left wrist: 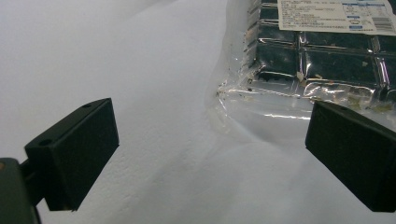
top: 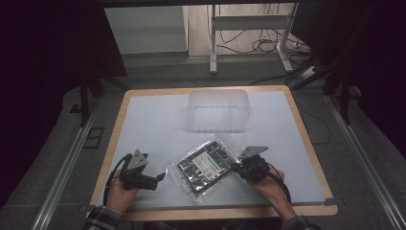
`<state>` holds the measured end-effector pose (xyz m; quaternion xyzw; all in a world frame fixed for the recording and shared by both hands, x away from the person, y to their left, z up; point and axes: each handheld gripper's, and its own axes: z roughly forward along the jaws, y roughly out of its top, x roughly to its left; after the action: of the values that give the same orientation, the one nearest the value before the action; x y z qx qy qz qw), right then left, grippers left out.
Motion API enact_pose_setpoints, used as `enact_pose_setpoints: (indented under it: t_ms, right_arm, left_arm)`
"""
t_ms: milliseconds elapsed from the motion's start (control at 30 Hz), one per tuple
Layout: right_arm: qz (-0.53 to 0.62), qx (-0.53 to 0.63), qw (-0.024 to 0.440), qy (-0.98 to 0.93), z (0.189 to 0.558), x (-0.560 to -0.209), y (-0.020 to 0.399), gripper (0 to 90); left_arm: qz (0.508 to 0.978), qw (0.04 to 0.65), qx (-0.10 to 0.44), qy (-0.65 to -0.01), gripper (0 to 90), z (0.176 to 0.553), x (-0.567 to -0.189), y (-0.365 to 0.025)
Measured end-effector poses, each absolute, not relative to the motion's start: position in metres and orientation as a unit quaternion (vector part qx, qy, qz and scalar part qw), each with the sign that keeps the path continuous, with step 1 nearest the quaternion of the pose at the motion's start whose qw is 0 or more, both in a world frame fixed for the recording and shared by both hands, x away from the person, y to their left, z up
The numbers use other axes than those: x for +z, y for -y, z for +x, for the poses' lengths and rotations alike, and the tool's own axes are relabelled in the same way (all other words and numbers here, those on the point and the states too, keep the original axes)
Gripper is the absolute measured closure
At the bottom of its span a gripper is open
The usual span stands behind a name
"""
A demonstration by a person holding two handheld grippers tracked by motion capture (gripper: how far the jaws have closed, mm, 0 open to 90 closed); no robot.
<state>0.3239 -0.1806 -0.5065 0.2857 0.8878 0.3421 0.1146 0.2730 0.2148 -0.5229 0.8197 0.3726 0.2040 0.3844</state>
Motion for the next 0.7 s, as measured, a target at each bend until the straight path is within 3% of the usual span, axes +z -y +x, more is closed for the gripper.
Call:
enact_pose_setpoints:
  t_ms: [267,433,700]
  right_arm:
    - [0.301,0.372,0.106,-0.872,0.333,-0.497,0.189,78.6]
    - [0.305,0.373,0.125,-0.867,0.34,-0.494,0.19,77.2]
    - [0.318,0.373,0.145,-0.86,0.353,-0.492,0.195,65.1]
  left_arm:
    - [0.821,0.383,0.204,-0.371,2.4,0.273,-0.523,-0.214]
    - [0.822,0.382,0.204,-0.37,2.5,0.273,-0.523,-0.214]
    - [0.822,0.38,0.206,-0.37,2.5,0.273,-0.523,-0.214]
